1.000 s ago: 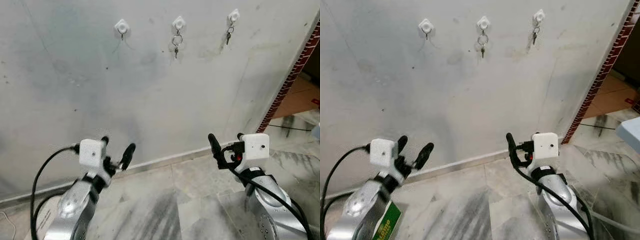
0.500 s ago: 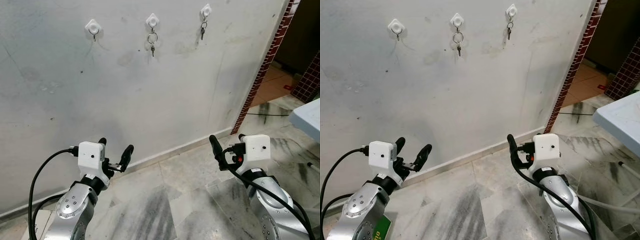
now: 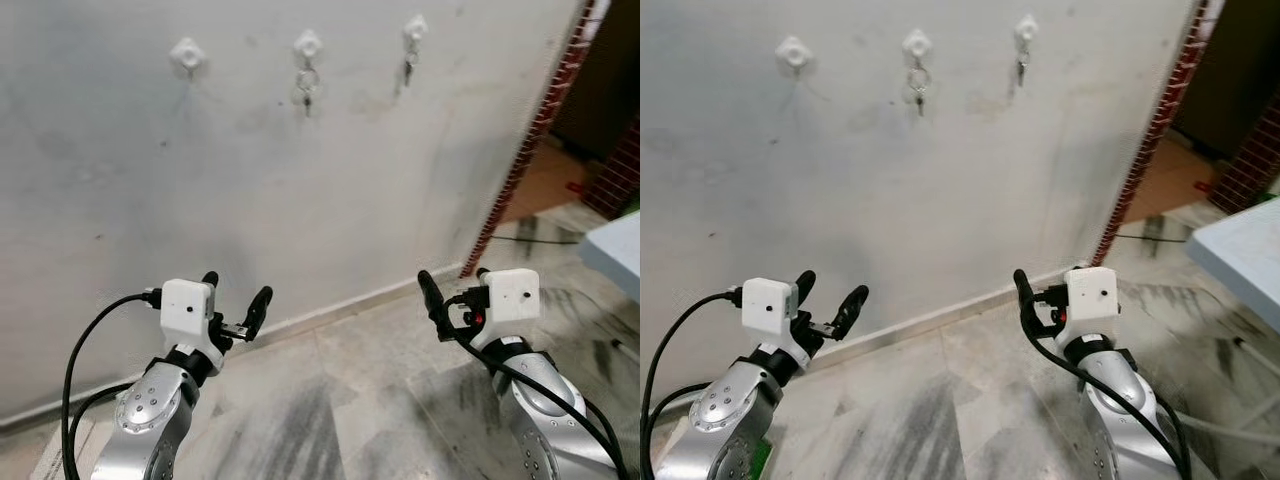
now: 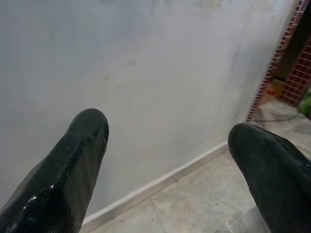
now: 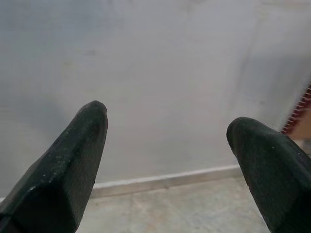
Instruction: Hang keys on a hook
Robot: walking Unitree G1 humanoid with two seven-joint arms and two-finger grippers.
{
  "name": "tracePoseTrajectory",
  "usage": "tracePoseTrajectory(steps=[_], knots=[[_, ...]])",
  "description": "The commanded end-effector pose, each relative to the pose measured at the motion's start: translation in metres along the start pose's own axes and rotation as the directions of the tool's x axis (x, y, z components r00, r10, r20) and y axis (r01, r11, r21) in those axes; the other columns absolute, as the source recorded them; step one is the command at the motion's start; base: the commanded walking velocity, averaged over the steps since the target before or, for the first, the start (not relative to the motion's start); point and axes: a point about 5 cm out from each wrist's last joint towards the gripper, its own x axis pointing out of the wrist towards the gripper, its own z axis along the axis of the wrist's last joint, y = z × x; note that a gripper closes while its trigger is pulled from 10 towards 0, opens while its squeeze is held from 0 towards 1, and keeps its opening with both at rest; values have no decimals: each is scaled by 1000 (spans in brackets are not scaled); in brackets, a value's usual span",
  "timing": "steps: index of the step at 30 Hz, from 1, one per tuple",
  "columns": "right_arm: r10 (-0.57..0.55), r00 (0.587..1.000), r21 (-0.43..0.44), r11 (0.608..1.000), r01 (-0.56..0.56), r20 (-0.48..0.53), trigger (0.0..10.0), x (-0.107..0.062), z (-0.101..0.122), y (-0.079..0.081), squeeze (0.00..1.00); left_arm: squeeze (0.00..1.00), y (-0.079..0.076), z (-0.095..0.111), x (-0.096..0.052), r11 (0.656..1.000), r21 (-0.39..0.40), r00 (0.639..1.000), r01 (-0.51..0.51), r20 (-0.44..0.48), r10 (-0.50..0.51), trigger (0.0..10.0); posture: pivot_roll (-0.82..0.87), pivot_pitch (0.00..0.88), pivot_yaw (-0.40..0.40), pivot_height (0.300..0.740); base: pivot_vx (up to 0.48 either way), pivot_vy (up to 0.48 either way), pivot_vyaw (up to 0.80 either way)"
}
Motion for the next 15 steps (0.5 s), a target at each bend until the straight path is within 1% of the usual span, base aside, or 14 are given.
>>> tracePoseTrajectory(steps=[1, 15], knots=[[-8, 1000, -7, 1000, 8, 1, 10000, 0, 1, -2, 0, 0, 1, 2, 0, 1000, 11, 1000, -8, 7, 7, 10000, -59, 0, 49, 740, 0, -285, 0], [-9, 1000, -15, 1000, 9, -5, 10000, 0, -1, -3, 0, 0, -1, 1, 1, 1000, 7, 1000, -5, 4, 5, 10000, -60, 0, 47, 740, 0, -294, 0]])
